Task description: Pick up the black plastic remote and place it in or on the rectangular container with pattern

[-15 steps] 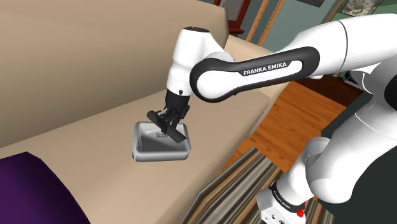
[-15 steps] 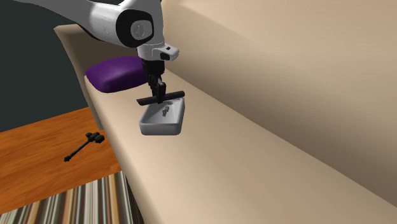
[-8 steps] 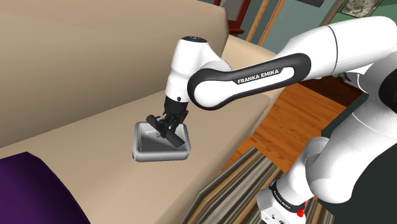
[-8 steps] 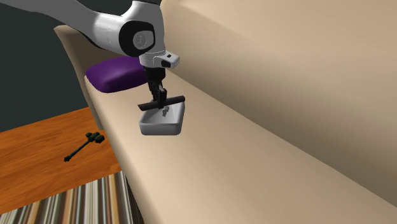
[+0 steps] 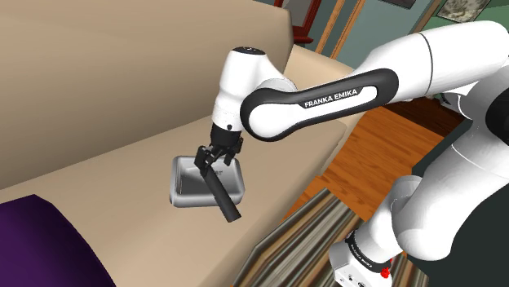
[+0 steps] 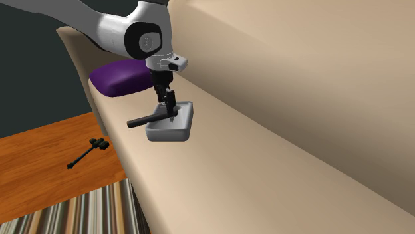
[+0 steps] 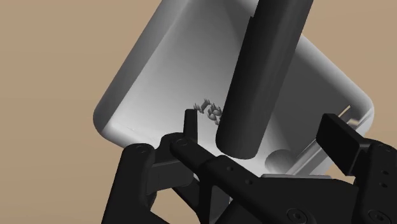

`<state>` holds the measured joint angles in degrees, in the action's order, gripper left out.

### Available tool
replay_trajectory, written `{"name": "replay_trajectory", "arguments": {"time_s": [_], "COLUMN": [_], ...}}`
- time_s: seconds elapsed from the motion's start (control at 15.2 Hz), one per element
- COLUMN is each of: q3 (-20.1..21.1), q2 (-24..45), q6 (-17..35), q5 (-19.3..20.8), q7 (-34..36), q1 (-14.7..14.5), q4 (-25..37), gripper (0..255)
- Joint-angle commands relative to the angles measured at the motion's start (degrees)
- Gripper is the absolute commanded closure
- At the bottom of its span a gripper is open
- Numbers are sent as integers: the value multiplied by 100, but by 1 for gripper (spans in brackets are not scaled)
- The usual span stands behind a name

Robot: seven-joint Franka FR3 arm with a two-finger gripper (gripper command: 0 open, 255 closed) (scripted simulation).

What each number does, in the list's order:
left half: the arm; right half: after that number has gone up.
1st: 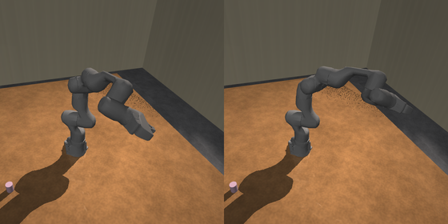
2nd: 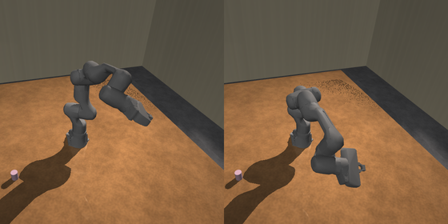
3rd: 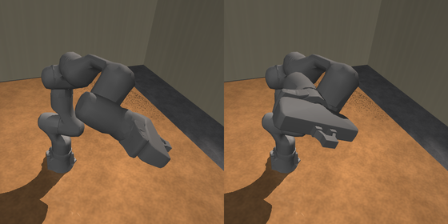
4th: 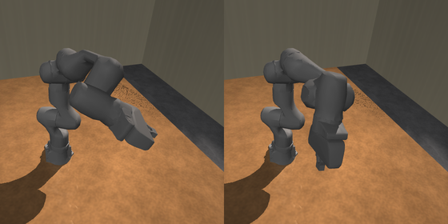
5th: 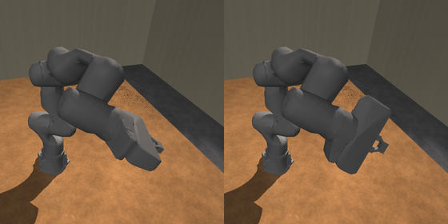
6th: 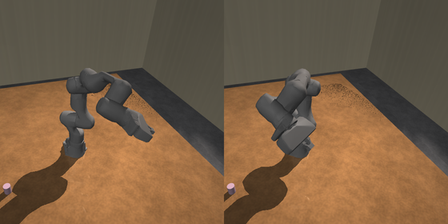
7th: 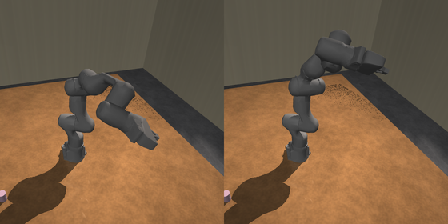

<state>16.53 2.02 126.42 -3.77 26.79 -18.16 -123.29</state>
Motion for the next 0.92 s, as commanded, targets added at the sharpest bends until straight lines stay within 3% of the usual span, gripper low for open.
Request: {"name": "replay_trajectory", "arguments": {"time_s": [0.0, 0.33, 0.86], "q3": [0, -29, -30], "q2": [0, -325, -325], "q6": [0, -708, -708], "q5": [0, -78, -78], "q7": [0, -61, -61], "q1": [0, 35, 35], "q4": [0, 390, 390], "gripper": [0, 0, 0]}}
